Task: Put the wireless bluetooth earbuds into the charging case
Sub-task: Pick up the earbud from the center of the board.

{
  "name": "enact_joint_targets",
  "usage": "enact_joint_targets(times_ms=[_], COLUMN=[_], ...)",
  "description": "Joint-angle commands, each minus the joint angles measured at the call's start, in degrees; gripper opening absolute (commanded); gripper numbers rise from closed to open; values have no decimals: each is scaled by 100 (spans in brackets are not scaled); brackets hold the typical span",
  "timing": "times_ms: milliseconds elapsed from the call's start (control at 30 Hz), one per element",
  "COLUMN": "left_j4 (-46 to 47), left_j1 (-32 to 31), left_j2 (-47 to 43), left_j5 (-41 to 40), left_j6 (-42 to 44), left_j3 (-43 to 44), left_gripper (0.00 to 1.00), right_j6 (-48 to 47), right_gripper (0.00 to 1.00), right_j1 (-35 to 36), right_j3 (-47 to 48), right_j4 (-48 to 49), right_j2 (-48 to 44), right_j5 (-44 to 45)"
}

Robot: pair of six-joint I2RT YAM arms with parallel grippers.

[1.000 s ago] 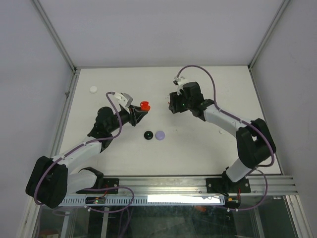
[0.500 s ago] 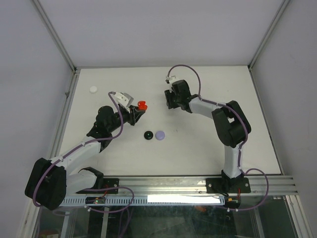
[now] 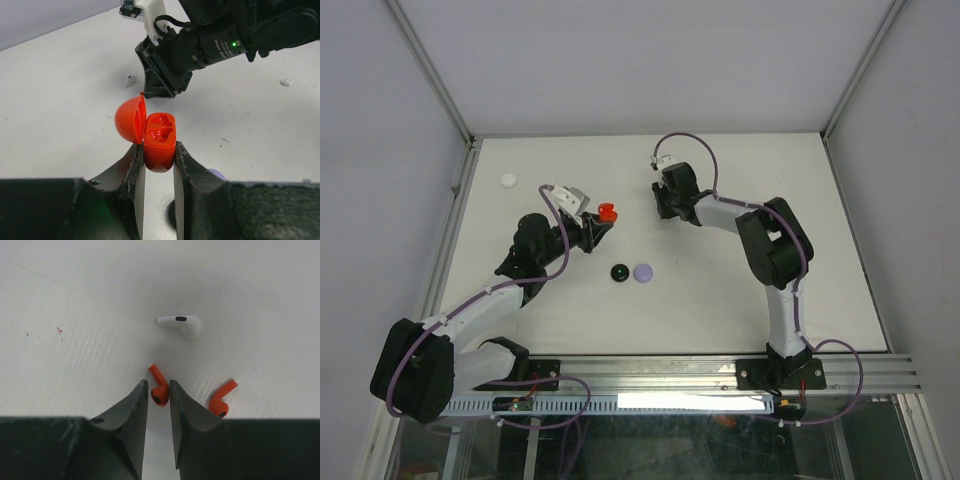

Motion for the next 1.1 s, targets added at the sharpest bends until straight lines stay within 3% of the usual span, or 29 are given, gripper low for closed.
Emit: enact_joint_targets(times_ms=[0, 167, 633, 767, 933, 1067], left_j4=[197, 196, 228, 239, 251, 256], left_j1=[97, 88, 93, 89, 92, 87], left_j2=[-33, -29, 10, 2, 16, 33], left_j5=[92, 111, 217, 241, 252, 250], left_j6=[49, 58, 5, -11, -28, -35], left_j3=[254, 257, 252, 247, 234, 235], left_gripper=[0, 0, 0, 0, 0, 0], right_j6=[-96, -194, -24, 46, 90, 63], right_gripper=[23, 16, 18, 22, 37, 40], right_j1=[-15, 42, 847, 945, 956, 956], right_j3=[161, -153, -1821, -2068, -2249, -2281], right_j4=[50, -100, -942, -1069, -1096, -1118], right_j2=[93, -234, -1694, -1910, -2080, -2120], right_j5=[128, 21, 338, 547, 672, 890])
